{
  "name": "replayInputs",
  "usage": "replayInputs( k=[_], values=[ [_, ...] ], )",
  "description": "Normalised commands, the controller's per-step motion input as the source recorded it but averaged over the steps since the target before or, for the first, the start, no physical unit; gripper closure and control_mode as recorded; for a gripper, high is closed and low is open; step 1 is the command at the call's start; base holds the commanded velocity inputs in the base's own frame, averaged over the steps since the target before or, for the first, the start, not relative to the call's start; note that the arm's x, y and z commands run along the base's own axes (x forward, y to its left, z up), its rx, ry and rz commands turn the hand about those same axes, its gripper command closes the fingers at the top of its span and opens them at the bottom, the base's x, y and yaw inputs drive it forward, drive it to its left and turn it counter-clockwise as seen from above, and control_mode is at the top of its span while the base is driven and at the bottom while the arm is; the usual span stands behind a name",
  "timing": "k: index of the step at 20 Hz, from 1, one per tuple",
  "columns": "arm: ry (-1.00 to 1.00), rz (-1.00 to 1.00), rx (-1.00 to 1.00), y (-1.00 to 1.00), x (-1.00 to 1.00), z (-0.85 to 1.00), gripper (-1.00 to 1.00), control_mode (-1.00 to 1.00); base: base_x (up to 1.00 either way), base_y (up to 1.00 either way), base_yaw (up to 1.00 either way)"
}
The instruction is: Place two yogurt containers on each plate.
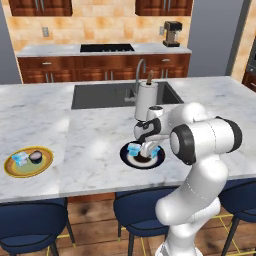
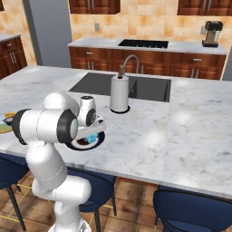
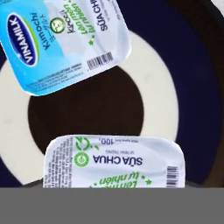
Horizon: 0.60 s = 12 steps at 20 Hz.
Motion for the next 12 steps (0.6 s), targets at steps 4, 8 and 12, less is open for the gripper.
replayInputs(
  k=[4, 8, 12],
  values=[
    [0.00, 0.00, -0.02, 0.02, -0.01, 0.10, -1.00, -1.00, 0.00, 0.00, 0.00],
    [0.00, 0.00, -0.02, 0.00, -0.17, 0.46, -1.00, -1.00, 0.00, 0.00, 0.00],
    [-0.02, 0.00, -0.01, 0.01, -0.28, 0.74, -1.00, -1.00, 0.00, 0.00, 0.00]
  ],
)
